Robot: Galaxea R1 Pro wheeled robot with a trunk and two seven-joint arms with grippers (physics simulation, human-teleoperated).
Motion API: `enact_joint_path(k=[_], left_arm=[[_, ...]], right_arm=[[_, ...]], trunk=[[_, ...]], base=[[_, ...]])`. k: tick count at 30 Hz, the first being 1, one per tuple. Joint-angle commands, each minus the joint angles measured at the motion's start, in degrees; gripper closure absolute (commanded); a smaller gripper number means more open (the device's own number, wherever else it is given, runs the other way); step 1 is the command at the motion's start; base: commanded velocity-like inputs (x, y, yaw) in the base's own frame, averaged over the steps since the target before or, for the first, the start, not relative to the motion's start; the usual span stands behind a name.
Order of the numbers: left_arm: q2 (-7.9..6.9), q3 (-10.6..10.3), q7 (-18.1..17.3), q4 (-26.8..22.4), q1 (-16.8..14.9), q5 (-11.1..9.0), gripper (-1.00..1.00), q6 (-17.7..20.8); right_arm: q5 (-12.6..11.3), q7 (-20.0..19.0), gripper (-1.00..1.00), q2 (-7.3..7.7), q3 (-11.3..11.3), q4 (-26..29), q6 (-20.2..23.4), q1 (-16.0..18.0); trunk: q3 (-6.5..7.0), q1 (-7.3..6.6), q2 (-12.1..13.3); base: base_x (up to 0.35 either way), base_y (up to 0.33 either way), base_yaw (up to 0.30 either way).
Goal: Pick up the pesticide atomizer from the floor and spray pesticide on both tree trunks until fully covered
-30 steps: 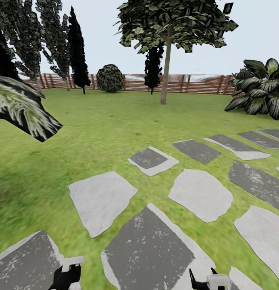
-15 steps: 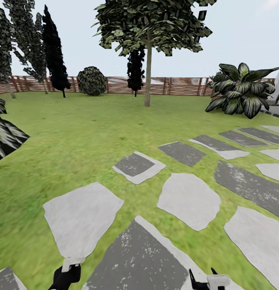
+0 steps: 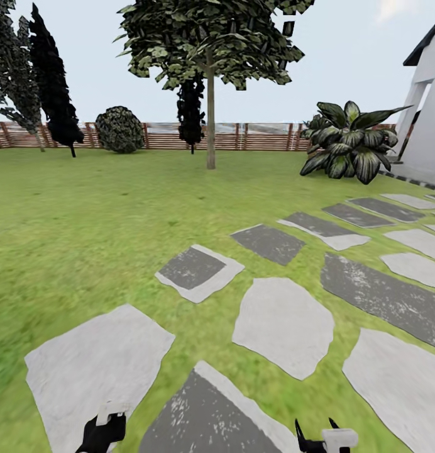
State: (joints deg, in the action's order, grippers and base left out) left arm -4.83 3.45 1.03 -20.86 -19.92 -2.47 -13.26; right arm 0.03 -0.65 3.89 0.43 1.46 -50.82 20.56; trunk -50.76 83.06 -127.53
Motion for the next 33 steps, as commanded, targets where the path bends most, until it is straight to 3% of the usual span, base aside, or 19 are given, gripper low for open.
enact_joint_path(k=[1,33], left_arm=[[0.0,0.0,0.0,0.0,0.0,-0.3,1.0,-0.2],[-0.08,0.2,0.0,0.1,0.0,-0.2,1.0,-0.3]], right_arm=[[0.0,-0.1,-1.0,0.01,0.0,0.0,-0.2,0.0],[-0.2,0.0,-1.0,0.0,-0.2,0.0,-0.2,0.1]], trunk=[[-0.04,0.02,0.0],[-0.45,0.02,0.0]], base=[[0.338,0.0,-0.024],[0.338,0.0,-0.001]])
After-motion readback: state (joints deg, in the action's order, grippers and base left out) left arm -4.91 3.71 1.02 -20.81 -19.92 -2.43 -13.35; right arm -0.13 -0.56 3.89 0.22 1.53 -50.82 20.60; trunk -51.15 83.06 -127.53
